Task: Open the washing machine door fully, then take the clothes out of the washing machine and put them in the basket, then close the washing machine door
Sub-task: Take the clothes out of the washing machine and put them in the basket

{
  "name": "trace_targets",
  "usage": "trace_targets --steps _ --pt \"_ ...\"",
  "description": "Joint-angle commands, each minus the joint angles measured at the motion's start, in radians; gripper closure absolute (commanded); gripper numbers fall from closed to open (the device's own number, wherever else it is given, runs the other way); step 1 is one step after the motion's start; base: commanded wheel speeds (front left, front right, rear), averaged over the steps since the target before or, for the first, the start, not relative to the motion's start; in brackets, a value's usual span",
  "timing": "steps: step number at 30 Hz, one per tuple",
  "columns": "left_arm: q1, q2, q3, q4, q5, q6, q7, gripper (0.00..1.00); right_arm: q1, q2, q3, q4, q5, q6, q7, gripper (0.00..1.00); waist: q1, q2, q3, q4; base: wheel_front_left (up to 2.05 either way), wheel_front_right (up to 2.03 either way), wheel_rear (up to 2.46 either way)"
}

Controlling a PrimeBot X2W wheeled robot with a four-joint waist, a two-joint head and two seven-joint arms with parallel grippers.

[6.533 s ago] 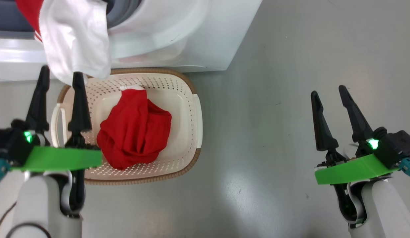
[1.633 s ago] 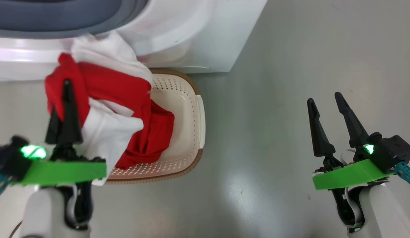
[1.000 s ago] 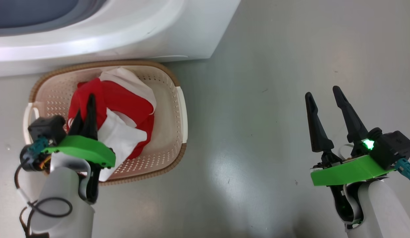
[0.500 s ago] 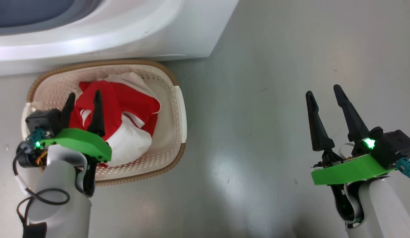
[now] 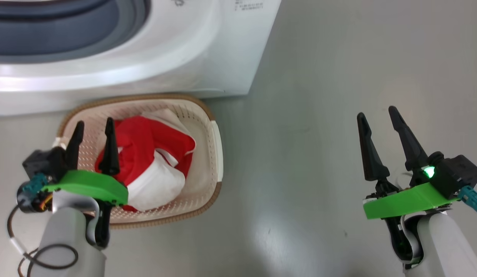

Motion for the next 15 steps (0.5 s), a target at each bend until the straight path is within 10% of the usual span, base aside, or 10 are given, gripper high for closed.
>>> trace_targets --steps 1,15 --pt "0.041 0.023 0.024 -0.034 0.001 0.001 -0.006 0.00 0.031 0.001 0.019 -0.017 -0.002 0.006 -0.006 0.00 0.0000 0.0000 -0.048 0.010 0.00 0.00 0.00" --pt "0.205 0.012 0.005 -0.260 0.010 0.001 -0.006 0.00 0.103 0.001 0.026 0.021 -0.016 0.006 -0.006 0.00 0.0000 0.0000 -0.218 0.028 0.00 0.00 0.00"
